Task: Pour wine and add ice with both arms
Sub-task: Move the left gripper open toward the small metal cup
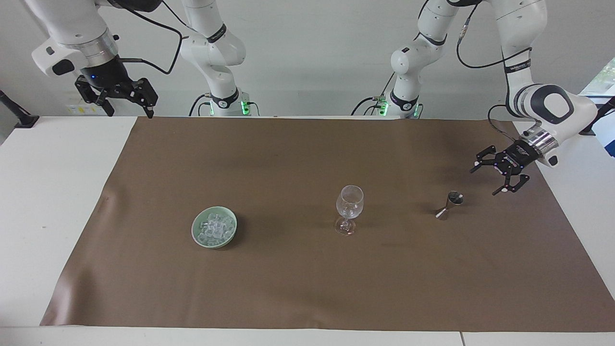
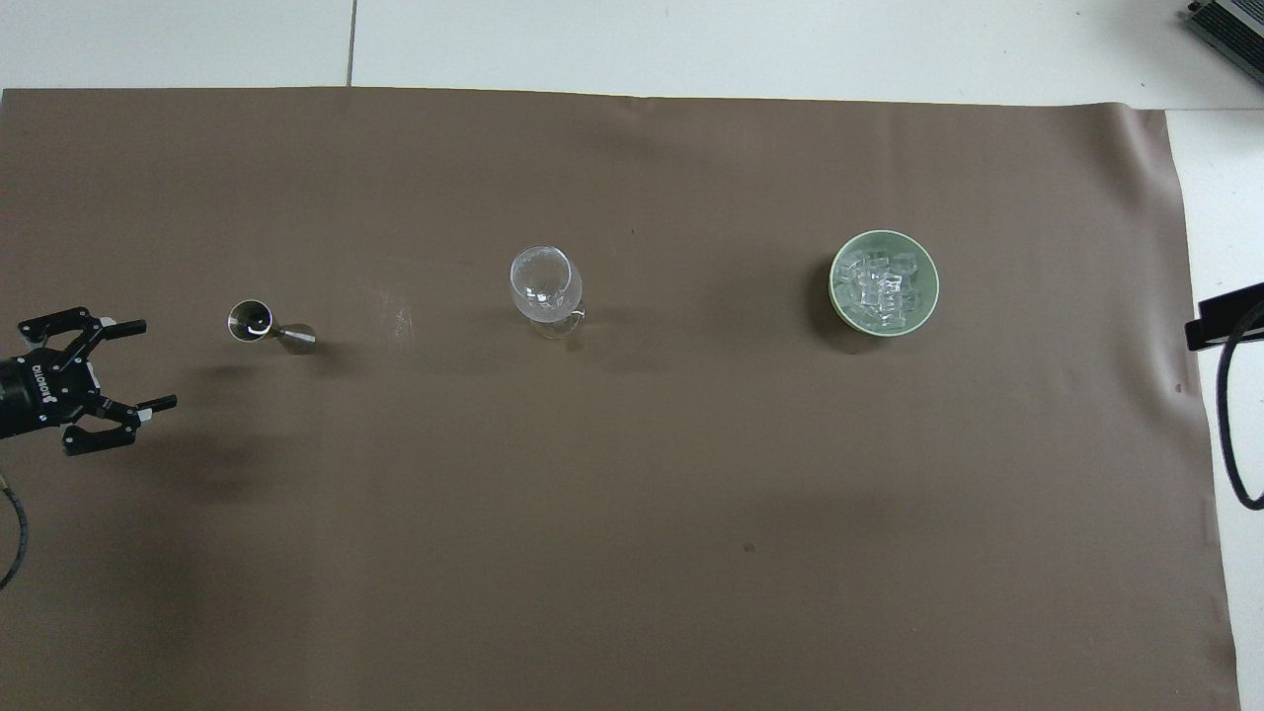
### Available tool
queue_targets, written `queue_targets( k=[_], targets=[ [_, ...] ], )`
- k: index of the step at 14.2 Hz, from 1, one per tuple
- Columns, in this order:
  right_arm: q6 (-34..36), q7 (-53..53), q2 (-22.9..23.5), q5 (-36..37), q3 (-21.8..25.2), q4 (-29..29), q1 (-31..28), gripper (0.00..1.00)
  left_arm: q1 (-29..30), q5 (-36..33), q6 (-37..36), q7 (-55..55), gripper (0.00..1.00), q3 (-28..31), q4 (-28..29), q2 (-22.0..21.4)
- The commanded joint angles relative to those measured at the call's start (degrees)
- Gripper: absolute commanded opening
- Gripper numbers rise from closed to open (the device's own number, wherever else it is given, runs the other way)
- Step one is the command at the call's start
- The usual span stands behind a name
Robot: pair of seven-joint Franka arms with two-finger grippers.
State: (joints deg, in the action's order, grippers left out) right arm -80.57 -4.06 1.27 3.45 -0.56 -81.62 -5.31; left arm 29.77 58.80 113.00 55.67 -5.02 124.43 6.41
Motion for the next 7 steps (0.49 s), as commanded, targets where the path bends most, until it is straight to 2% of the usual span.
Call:
queue_targets(
  k=[1, 4, 7],
  targets=[
    [-1.2, 0.6, -0.8, -1.2, -0.1, -1.2, -0.1, 1.00, -0.2, 4.1, 1.3, -4.5, 1.00, 0.4, 2.8, 0.4],
    [-1.2, 0.6, -0.8, -1.2, -0.1, -1.2, -0.1, 1.00, 0.2, 10.8, 0.6, -12.4, 1.00, 0.4, 4.0, 4.8],
    [-1.2, 0.5, -0.8, -1.2, -0.1, -1.2, -0.1, 1.00, -0.2, 14.2, -0.1, -15.5, 1.00, 0.4, 5.4, 5.2]
  ],
)
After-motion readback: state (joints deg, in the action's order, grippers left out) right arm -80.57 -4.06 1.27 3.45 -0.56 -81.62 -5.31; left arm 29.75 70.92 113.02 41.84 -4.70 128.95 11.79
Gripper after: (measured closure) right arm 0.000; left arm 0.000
